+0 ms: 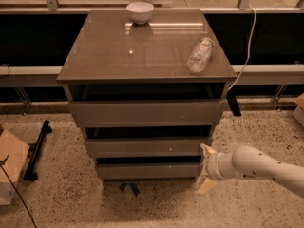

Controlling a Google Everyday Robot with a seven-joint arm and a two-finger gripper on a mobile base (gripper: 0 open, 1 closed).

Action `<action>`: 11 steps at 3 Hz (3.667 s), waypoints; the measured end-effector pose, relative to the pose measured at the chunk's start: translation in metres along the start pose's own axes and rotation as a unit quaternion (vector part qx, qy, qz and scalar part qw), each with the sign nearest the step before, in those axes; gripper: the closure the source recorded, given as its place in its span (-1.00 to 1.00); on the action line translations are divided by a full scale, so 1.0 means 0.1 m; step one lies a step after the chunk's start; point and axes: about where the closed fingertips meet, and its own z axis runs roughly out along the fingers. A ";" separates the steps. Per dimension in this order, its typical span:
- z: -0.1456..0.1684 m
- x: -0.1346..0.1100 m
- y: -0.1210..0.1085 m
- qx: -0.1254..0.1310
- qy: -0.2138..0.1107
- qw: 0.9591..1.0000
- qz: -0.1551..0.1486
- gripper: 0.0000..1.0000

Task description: Open bottom drawer

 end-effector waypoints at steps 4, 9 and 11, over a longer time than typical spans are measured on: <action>0.66 0.33 0.05 0.024 -0.048 0.997 0.060 -1.00; 2.35 0.77 0.03 0.008 -0.058 0.995 0.084 -1.00; 2.87 0.87 -0.16 -0.018 -0.055 0.993 0.100 -1.00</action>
Offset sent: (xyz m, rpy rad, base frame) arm 0.0352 -0.0063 -0.0725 0.2178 -0.0204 -0.1155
